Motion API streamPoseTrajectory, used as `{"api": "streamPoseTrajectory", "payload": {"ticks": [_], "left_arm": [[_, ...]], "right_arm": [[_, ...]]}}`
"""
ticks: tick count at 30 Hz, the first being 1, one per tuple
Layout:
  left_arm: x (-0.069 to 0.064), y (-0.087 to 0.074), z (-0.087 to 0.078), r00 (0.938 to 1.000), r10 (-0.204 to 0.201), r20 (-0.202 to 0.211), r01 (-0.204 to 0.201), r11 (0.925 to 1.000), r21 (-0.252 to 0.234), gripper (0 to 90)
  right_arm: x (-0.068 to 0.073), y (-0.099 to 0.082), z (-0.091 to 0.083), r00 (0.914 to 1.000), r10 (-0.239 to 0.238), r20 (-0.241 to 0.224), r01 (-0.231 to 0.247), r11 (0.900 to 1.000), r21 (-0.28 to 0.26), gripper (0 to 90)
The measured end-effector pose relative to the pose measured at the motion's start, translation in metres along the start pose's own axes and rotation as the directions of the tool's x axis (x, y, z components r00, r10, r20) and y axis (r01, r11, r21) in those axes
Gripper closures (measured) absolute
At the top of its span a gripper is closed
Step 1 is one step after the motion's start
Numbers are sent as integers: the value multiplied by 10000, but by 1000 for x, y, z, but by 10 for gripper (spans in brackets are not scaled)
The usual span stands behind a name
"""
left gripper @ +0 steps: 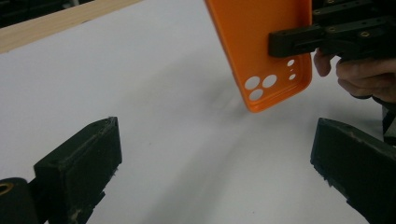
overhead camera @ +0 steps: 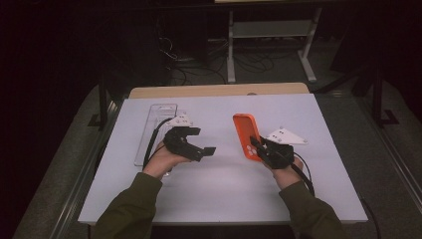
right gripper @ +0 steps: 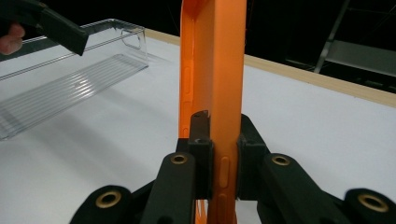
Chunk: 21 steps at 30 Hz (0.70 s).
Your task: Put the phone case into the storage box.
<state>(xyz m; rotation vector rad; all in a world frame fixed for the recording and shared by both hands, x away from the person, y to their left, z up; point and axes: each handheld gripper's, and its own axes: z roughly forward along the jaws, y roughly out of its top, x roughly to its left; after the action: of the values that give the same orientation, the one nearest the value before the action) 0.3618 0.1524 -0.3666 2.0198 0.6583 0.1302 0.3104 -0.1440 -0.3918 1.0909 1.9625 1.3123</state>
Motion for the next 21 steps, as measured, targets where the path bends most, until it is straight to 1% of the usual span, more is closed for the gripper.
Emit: {"api": "streamPoseTrajectory", "payload": {"ticks": [1, 2, 5, 6, 7, 8, 9, 11, 12, 15, 17, 18, 19, 21], "left_arm": [[-1, 1, 1, 10000, -62, -6, 62, 9999, -89, 17], [-1, 3, 2, 10000, -33, -9, 33, 10000, -77, 17], [0, 7, 3, 9999, -131, -95, 129, 9996, -257, 17], [0, 8, 4, 9999, -106, -120, 101, 9994, -345, 17], [0, 8, 5, 9998, -146, -133, 141, 9990, -435, 17], [0, 9, 6, 9998, -146, -143, 139, 9986, -509, 17], [0, 8, 7, 9998, -150, -146, 142, 9983, -567, 17], [-1, 8, 10, 9996, -239, -140, 232, 9985, -497, 17], [-1, 7, 12, 9997, -232, -102, 227, 9984, -514, 17], [-1, 7, 14, 9997, -237, -22, 236, 9982, -550, 17], [-2, 7, 16, 9993, -370, -89, 364, 9977, -578, 16], [-2, 7, 17, 9993, -366, -103, 359, 9977, -575, 16], [-2, 7, 17, 9991, -401, -126, 393, 9975, -591, 16], [-3, 7, 19, 9984, -554, -135, 543, 9958, -732, 16]], "right_arm": [[1, 0, 1, 10000, 5, -29, -5, 10000, 71, 786], [2, 1, 2, 10000, -37, -17, 37, 10000, 22, 786], [3, 2, 4, 10000, -6, -20, 6, 10000, 19, 786], [4, 3, 4, 10000, 59, -15, -59, 10000, 66, 786], [4, 3, 5, 10000, -52, -19, 52, 10000, -43, 786], [6, 3, 5, 9999, 155, -69, -154, 9999, 78, 786], [8, 2, 6, 9999, 152, -76, -151, 9998, 156, 786], [9, 1, 7, 9999, 59, -113, -57, 9999, 148, 786], [11, 1, 7, 9998, 104, -139, -101, 9998, 170, 786], [15, 2, 8, 9998, -33, -182, 37, 9998, 174, 786], [17, 3, 8, 9997, -78, -230, 82, 9998, 180, 786], [18, 3, 9, 9996, -183, -226, 188, 9996, 187, 786], [19, 3, 9, 9996, -173, -230, 178, 9996, 203, 786], [21, 3, 9, 9995, -200, -255, 205, 9996, 210, 786]]}}
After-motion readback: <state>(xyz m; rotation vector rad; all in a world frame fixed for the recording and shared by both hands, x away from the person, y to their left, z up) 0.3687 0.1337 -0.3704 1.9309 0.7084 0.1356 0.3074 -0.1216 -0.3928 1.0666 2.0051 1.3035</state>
